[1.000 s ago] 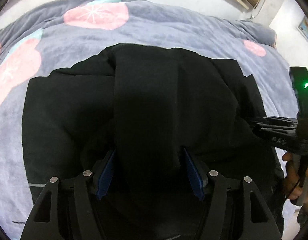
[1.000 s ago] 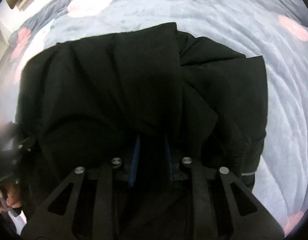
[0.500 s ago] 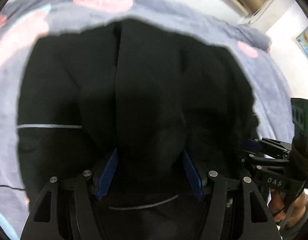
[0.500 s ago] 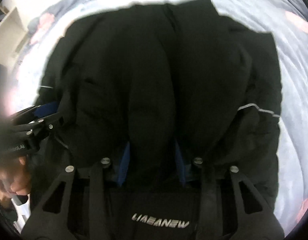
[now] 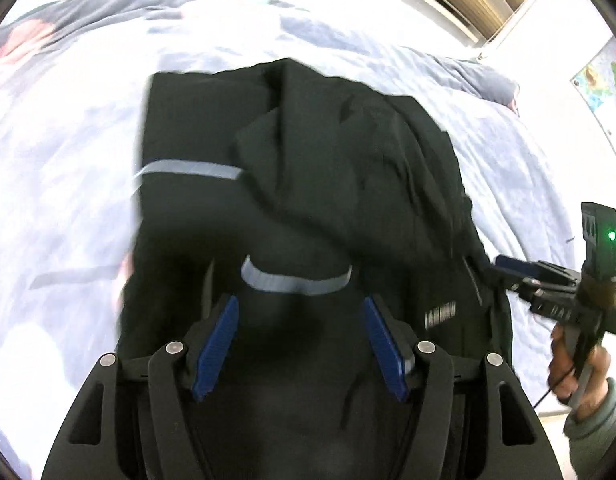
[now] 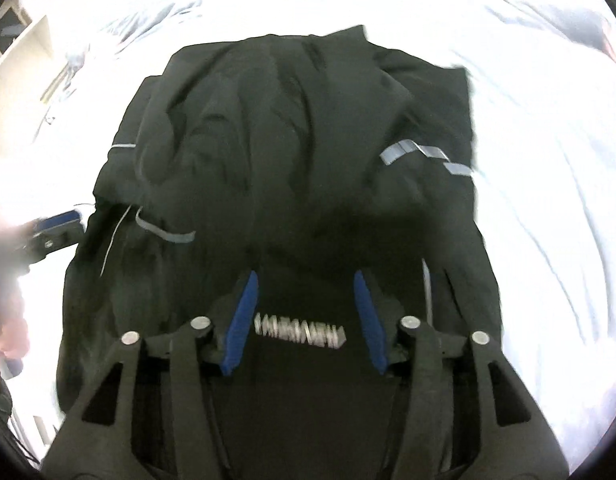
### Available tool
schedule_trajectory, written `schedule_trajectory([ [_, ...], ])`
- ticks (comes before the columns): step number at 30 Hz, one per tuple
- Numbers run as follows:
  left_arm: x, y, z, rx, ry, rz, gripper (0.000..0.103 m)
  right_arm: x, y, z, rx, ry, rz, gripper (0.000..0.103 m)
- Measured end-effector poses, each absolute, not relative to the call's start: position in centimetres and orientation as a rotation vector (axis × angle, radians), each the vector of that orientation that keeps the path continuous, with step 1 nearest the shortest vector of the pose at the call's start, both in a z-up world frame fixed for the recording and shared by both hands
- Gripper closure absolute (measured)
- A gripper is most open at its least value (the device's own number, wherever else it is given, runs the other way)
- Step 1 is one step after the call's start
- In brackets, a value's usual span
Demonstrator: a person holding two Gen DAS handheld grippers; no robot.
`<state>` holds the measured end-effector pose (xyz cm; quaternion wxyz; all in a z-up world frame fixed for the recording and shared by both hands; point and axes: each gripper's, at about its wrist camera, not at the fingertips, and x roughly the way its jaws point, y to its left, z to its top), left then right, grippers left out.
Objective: Fold large clothes
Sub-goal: 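Move both open tools to the hem end of the jacket strip, then grasp the hem end of the jacket strip with both tools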
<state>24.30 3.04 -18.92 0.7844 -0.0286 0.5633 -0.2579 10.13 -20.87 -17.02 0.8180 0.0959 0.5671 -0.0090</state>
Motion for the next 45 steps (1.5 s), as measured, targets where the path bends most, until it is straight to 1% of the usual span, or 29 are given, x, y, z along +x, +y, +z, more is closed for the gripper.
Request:
schedule_trajectory([
  [5,18.3,8.8,-17.5,-0.096,1.217,-0.468,0.036,4.0,-22.3,-16.6,0.263,1.223,-0.091,0.048],
  [9,14.1,12.8,-16.6,-0.187,1.205,-0.398,0.036,-0.1,-23.8,-16.4,0.328,1.234,-0.127,0.046],
  [15,10.6,16.1,-15.7,-0.233,1.183,-0.328,0.036,-5.5,-25.6,-16.4,0.378,1.232,-0.206,0.042],
  [19,8.7,18.0,-15.9,-0.254,1.189,-0.300,0.036,-8.5,-26.3,-16.8,0.422,1.235,-0.238,0.042],
  [23,7.2,19.3,-17.1,-0.287,1.218,-0.281,0.036,-10.5,-26.6,-17.2,0.440,1.247,-0.270,0.039],
  [26,6.2,20.5,-19.1,-0.339,1.273,-0.271,0.036,-11.4,-26.9,-18.1,0.441,1.272,-0.289,0.037],
  [32,4.1,21.4,-22.6,-0.402,1.369,-0.255,0.036,-12.9,-28.4,-20.5,0.466,1.324,-0.337,0.037],
  [41,2.7,21.1,-27.1,-0.419,1.488,-0.252,0.036,-14.4,-29.6,-25.3,0.572,1.421,-0.324,0.037],
  [45,2.4,20.2,-28.6,-0.396,1.518,-0.250,0.036,-14.6,-29.5,-26.9,0.599,1.428,-0.301,0.038],
])
